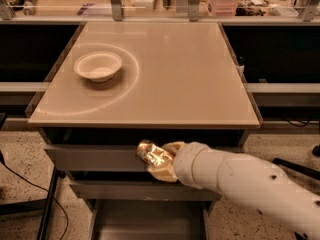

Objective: Pick orange can from bottom drawer and place on counter

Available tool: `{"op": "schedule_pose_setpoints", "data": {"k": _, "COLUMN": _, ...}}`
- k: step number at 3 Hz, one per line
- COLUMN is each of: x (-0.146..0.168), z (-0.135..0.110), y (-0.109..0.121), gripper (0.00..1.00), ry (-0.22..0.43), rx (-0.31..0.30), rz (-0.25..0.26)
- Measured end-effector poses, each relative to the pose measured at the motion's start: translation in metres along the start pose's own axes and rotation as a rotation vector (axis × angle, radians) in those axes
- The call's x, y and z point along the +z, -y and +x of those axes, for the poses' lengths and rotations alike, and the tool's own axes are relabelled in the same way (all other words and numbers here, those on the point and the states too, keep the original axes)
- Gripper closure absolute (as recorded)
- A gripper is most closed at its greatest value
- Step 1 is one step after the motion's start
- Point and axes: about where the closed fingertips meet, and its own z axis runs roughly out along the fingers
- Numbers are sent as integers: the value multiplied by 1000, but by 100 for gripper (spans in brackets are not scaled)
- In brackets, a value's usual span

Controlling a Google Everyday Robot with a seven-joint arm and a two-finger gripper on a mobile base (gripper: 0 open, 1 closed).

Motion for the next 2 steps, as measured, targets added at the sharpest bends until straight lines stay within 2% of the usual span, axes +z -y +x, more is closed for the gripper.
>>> {"op": "schedule_pose_setpoints", "data": {"k": 1, "x": -19, "z": -59, "y": 22, "gripper": 100, "ry": -15, "rx": -103, "rz": 61}}
{"op": "schedule_pose_setpoints", "data": {"k": 2, "x": -19, "z": -59, "y": 22, "gripper": 100, "ry": -15, "rx": -103, "rz": 61}}
